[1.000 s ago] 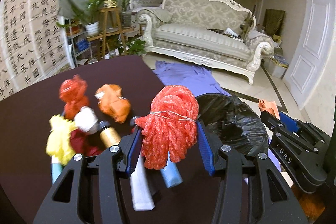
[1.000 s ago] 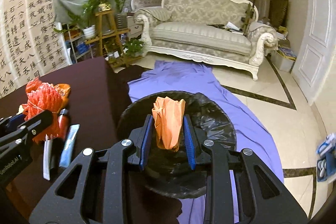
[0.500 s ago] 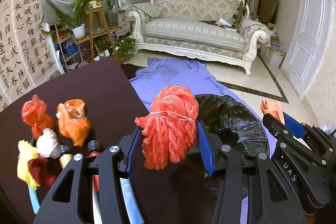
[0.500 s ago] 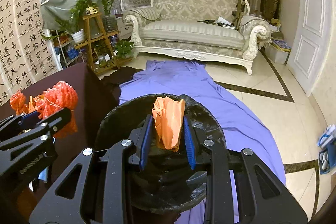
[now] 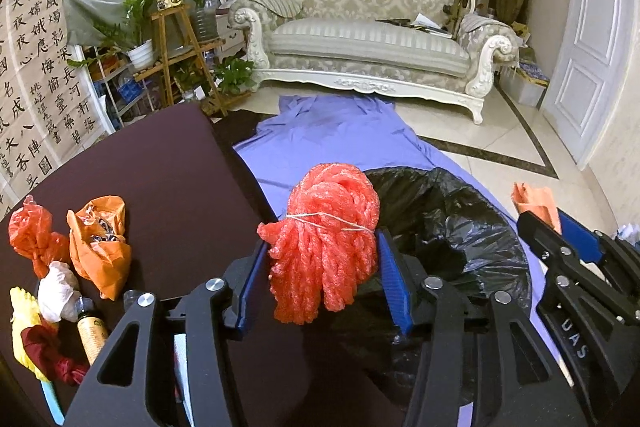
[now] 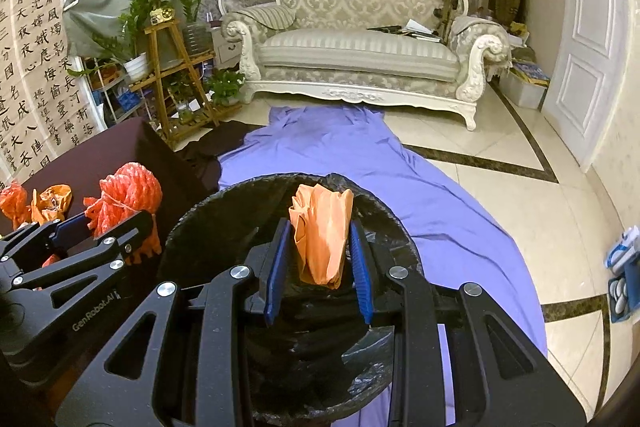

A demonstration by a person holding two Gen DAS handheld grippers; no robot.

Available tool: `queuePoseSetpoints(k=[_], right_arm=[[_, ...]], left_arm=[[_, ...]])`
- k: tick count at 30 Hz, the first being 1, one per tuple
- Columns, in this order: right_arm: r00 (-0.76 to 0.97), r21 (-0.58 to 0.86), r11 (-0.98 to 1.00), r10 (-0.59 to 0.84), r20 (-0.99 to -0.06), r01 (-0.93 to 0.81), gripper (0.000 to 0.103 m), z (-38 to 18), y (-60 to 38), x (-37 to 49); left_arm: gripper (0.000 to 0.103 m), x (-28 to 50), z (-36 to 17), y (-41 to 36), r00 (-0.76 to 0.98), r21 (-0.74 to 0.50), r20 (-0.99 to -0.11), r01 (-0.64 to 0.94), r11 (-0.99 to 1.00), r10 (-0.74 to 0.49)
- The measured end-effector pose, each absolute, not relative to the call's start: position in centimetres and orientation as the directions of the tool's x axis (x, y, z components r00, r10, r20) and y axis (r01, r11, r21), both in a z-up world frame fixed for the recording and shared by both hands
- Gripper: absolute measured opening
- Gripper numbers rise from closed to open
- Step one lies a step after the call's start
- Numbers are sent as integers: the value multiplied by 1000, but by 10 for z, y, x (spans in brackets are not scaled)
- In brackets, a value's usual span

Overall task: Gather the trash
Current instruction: 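Drop the red net from the left gripper into the bin while the right drops the paper, then move both open grippers back over the table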

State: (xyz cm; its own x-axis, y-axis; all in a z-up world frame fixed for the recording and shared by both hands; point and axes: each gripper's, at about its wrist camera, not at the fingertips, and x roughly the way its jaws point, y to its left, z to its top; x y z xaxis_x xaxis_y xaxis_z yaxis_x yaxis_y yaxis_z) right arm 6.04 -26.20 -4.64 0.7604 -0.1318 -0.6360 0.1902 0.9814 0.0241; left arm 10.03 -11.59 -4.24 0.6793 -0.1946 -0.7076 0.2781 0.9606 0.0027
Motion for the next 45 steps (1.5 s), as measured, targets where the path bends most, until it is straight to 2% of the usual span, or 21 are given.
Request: queuePoseSetpoints(k=[3,4,6,23,45], right_arm=[[756,29,980,-131,-641,195,32,-48,-265,63],[756,30,980,-133,-641,198,40,-47,-265,65],[759,33,979,-136,-637,203,45,-46,-265,65],[752,45,978,-127,-647,205,46,-42,-266,56],[751,57,998,27,-660,14,46,-36,-167,8]], left_arm=[[69,100,-43,-114,682,3,-707,271,963,-190],[72,101,-41,-114,685,1,-703,268,963,-190],[75,101,-40,-113,687,4,-703,264,964,-186],[78,92,-27,-95,693,-3,-704,218,976,-157],[78,15,-15,33,713,-22,-701,0,1000,-15]])
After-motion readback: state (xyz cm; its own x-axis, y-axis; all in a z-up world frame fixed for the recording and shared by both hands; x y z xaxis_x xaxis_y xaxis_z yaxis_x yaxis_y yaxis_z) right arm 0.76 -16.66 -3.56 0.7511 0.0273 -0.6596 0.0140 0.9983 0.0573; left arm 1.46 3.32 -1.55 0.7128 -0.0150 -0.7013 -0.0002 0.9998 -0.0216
